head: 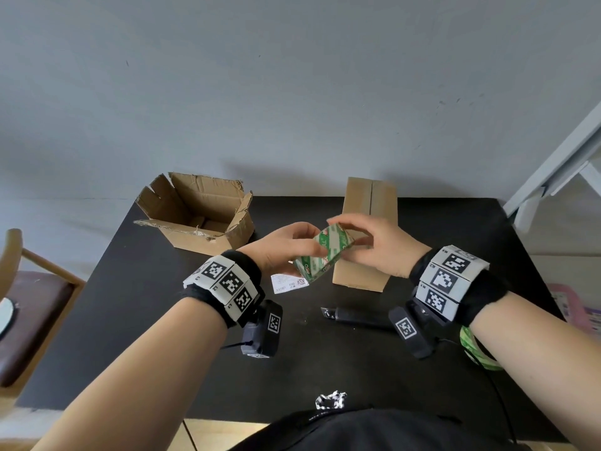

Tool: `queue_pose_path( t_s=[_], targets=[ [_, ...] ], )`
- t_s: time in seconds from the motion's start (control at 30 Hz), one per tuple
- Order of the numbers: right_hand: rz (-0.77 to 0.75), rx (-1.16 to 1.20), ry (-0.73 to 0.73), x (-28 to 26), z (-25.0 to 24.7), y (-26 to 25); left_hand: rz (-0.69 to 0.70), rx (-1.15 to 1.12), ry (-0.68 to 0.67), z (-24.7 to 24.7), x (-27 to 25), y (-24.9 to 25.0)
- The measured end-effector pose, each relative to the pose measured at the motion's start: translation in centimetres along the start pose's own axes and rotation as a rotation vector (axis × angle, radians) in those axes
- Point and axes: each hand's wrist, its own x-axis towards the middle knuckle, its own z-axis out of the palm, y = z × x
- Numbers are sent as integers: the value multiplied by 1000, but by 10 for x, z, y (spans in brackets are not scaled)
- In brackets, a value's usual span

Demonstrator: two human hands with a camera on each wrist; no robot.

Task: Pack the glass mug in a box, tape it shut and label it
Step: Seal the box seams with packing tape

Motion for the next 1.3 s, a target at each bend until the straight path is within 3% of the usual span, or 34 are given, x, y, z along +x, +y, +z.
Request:
queue_pose_path(
  t_s=[0.07,0.17,0.27,0.33,0.47,0.67,0.9,1.1,1.3],
  targets=[
    [-2,-7,64,1,0,0,-8,-58,24,0,1,-2],
    [58,-33,151,1,-2,-1,75,-118,238,2,2,-7],
    [58,-137,294,-2,-2,-3,250,187,546,5,6,-12],
    [53,-184,353,-3,1,-5,346,299,648,10,6,-11],
    [91,-329,404,-3,6,-11,389,467,658,21,6,-5],
    [106,-550,430,-2,13,-16,328,779,663,32,5,5],
    [34,-709,451,-3,17,-19,249,938,693,34,6,11],
    [-102,-733,491,0,24,-18,198,983,671,34,9,14],
    [-39,-686,443,0,19,-20,265,839,694,29,10,10]
  ],
)
